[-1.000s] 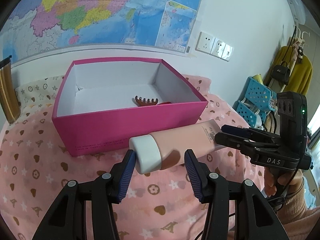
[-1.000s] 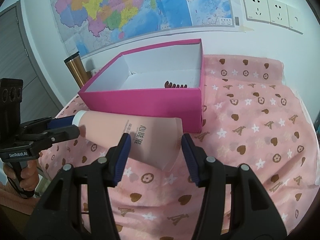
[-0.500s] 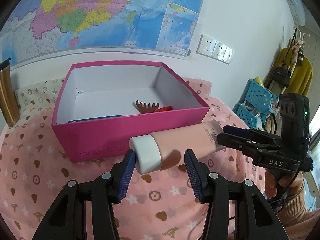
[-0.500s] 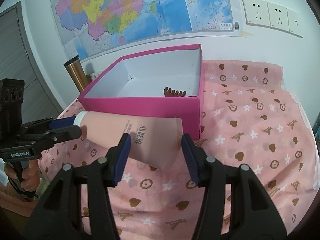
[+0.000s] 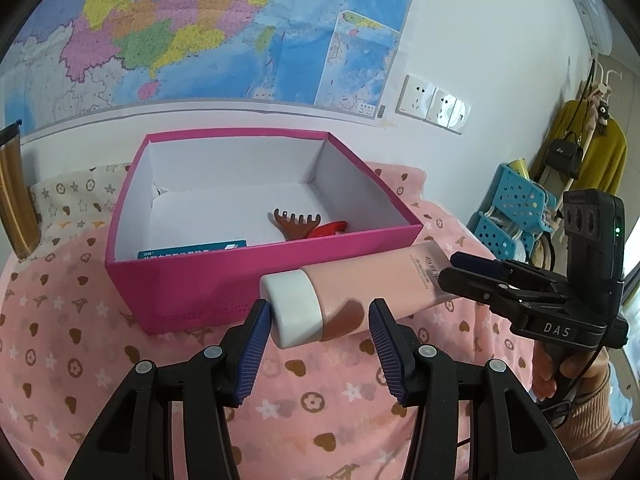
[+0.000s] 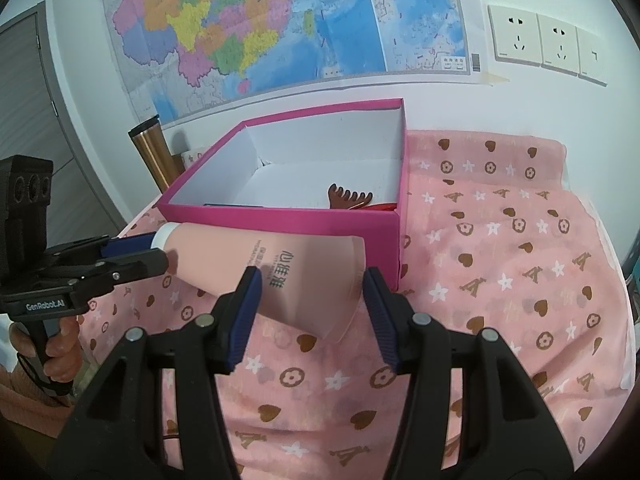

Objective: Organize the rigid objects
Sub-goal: 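Carry the peach bottle over the magenta box rim with both tools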

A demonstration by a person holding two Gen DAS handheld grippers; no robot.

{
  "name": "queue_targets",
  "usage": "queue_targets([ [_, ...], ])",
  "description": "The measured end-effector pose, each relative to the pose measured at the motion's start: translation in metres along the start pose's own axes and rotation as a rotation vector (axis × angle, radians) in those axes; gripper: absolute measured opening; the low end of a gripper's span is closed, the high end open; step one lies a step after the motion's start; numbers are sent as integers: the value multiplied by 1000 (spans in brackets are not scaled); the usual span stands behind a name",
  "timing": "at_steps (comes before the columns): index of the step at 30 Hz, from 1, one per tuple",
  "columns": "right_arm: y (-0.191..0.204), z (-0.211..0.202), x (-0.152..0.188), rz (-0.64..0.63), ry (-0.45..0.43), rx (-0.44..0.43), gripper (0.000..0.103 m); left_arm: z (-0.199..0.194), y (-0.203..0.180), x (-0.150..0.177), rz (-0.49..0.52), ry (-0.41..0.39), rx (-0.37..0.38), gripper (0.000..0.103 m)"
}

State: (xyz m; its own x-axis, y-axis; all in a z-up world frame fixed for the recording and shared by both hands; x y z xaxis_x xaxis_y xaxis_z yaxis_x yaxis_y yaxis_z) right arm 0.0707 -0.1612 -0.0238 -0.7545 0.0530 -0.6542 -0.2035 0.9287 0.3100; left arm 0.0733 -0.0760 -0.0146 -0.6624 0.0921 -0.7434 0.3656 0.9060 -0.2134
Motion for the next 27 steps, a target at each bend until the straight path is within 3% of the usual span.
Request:
queue_targets([
  [27, -3, 0, -3, 3, -5, -1, 55, 4, -2, -9, 11, -7, -5, 51],
])
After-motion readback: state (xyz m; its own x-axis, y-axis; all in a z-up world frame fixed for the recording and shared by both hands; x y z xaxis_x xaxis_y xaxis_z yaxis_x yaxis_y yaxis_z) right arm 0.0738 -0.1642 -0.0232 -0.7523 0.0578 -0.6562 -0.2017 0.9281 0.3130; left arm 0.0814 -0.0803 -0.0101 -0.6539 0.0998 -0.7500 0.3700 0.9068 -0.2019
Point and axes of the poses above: each gripper's, at about its wrist camera, not at the fingertips, and z roughly the way its jaws point, y to its left, x to its underside, the point moved 9 cm from there along z, roughly the way its jaws point, and after that the axes turned 3 degrees about z, right-handed, at the moved point
